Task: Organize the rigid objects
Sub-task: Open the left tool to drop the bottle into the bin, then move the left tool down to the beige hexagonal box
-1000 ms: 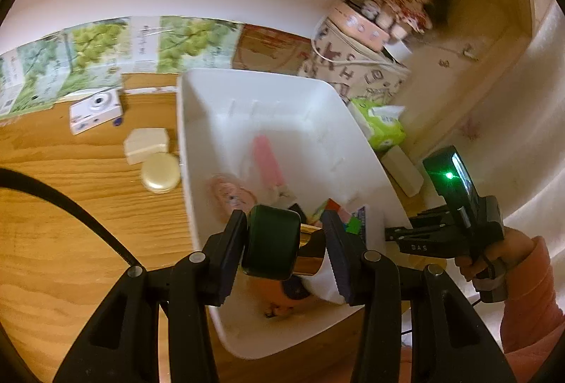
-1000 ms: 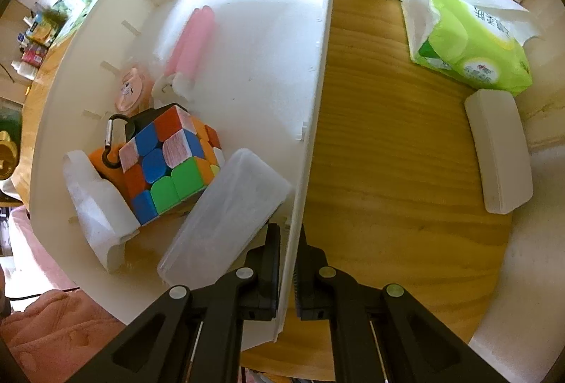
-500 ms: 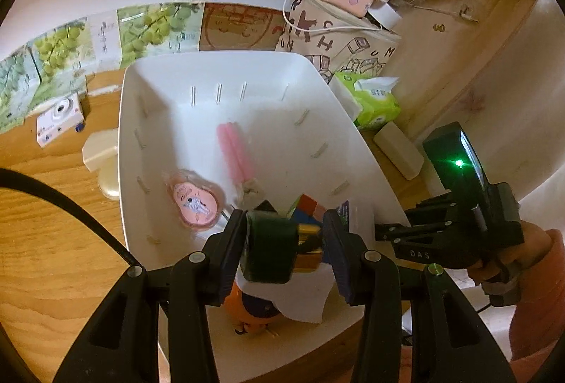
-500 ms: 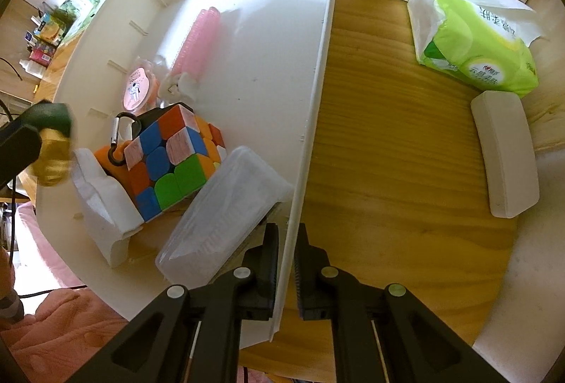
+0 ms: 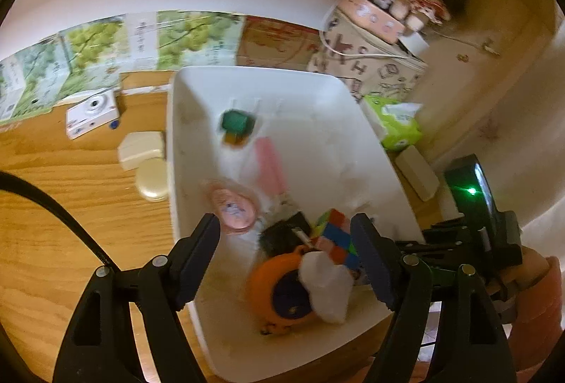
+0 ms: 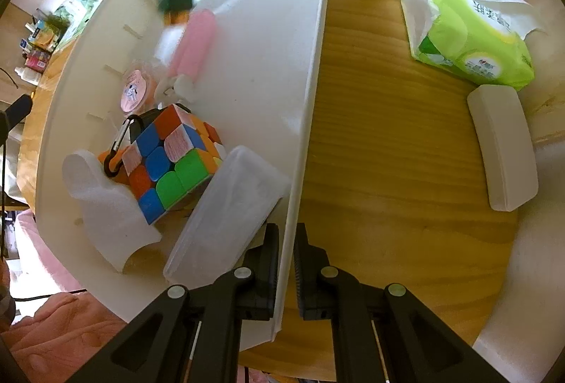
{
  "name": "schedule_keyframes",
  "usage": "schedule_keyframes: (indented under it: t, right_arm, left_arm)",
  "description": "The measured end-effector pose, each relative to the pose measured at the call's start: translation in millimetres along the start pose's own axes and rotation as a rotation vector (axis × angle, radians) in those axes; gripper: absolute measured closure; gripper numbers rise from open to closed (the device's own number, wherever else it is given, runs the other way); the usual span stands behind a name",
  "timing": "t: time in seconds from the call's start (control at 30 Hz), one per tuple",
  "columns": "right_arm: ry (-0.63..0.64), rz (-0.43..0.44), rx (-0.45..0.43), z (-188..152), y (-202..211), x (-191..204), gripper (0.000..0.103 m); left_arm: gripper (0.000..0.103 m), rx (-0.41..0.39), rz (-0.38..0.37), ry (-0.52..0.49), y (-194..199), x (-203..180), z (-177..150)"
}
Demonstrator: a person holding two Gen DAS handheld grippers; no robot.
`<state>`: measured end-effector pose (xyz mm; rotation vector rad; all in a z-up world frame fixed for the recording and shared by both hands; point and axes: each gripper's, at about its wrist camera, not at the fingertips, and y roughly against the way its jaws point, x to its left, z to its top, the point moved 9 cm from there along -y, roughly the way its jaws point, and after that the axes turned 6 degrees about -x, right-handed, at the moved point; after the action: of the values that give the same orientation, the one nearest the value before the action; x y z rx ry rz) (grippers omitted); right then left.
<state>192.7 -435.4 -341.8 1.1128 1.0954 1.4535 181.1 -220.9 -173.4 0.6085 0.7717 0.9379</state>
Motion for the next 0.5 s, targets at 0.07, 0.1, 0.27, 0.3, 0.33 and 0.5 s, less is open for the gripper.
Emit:
schedule_keyframes:
  t: [0.07, 0.1, 0.27, 0.3, 0.33, 0.5]
  right_arm:
    - [-0.007, -0.004, 0.001, -1.1, -1.0, 0.1, 0.096]
    - [-0.014, -0.006, 0.002, -1.8, -1.3, -0.2, 0.096]
    - [-0.043, -0.022, 0.004, -5.3, -2.2, -0.8, 0.096]
    - [-0.050, -0.026, 0.004, -6.3, -2.1, -0.9, 0.096]
    - [-0.060, -0.032, 0.002, -6.7, -1.6, -1.1, 0.096]
    - [-0.099, -0.056, -0.007, -10.8, 0.4, -0.1, 0.096]
  left_arm:
    - [0.024, -0.002, 0.013, 0.011, 4.4, 10.0, 0.1]
    - [0.024, -0.004, 0.017, 0.015, 6.3, 13.5, 0.0]
    - [0.024, -0.007, 0.030, 0.019, 16.1, 32.8, 0.5]
    - [0.024, -0.003, 0.033, 0.014, 17.2, 35.7, 0.2]
    - [0.024, 0.001, 0.040, 0.008, 19.2, 39.9, -0.4]
    - [0.024, 0.014, 0.045, -0.003, 25.9, 58.3, -2.7]
